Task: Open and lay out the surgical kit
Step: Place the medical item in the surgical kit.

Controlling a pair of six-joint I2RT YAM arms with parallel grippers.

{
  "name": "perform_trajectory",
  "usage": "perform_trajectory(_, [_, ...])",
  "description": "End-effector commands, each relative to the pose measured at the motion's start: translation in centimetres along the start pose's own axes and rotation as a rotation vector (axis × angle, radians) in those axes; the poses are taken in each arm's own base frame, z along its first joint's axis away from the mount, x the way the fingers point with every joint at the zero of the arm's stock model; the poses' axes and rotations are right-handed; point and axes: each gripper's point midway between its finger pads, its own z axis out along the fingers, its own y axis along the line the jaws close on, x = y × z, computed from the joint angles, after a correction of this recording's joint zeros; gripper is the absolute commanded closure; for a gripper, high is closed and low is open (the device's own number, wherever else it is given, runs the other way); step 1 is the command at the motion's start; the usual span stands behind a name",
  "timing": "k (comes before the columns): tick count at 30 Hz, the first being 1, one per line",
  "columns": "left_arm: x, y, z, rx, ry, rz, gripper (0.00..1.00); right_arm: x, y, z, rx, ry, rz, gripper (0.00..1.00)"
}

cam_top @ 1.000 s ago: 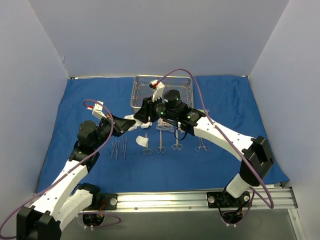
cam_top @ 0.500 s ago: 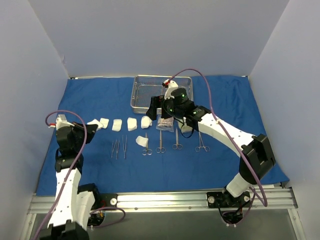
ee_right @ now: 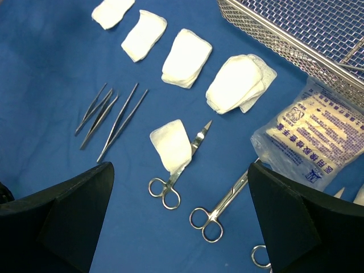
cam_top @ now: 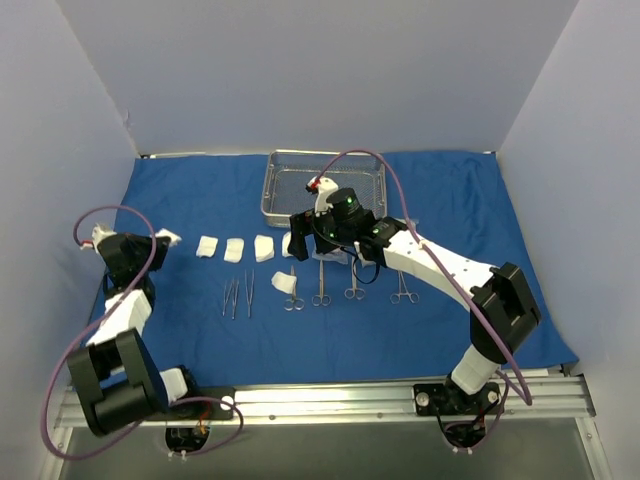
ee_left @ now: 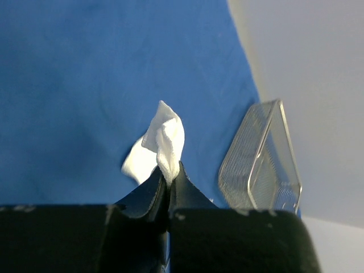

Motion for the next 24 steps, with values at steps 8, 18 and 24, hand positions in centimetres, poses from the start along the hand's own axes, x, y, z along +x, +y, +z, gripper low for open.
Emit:
perform_trajectory(8, [-4.9, -3.8, 6.1, 0.188, -0.077, -0.039, 0.98, -0.5, 1.0, 0.7, -0.030, 0.006, -0.058, 0.00])
perform_trajectory(18, [-2.6, -0.4, 9.5, 0.160, -0.035, -0.073, 0.98, 0.2, 1.2, 1.2, -0.035, 0.026, -0.059, 0.00])
perform_trajectory(24, [-0.9, 2.2, 9.5, 0.017, -0.009, -0.004, 0.98, 0.8, 1.5, 1.8, -0.048, 0.046, -0.059, 0.00])
